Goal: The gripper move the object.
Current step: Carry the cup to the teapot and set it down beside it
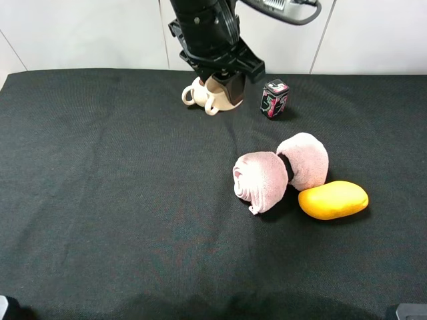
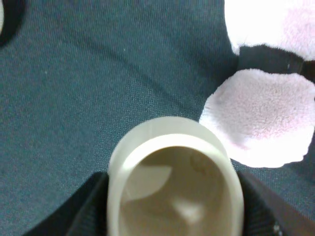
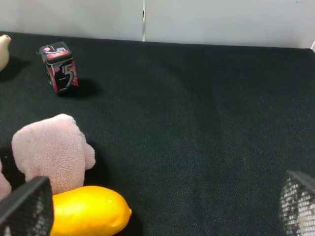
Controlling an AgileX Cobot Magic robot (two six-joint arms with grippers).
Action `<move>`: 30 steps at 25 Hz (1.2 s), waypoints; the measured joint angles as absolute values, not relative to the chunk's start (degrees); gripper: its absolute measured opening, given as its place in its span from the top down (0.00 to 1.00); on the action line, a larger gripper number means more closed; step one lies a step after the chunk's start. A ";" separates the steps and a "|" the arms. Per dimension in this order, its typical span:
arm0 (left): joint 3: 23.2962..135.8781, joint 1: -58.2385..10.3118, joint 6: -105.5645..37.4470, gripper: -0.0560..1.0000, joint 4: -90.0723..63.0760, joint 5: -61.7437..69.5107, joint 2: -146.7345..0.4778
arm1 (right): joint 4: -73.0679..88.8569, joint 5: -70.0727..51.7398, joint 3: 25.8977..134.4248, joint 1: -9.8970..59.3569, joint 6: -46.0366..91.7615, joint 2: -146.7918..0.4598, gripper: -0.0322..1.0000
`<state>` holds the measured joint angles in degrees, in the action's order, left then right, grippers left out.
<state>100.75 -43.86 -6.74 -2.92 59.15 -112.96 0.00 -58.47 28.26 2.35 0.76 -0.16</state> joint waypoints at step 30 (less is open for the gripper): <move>101.10 -24.25 -4.35 0.41 1.90 63.27 -112.96 | 0.00 -58.47 28.26 2.35 0.76 -0.16 0.30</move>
<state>101.10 -24.25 -4.35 1.90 63.27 -112.96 0.00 -58.47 28.26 2.35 0.76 -0.16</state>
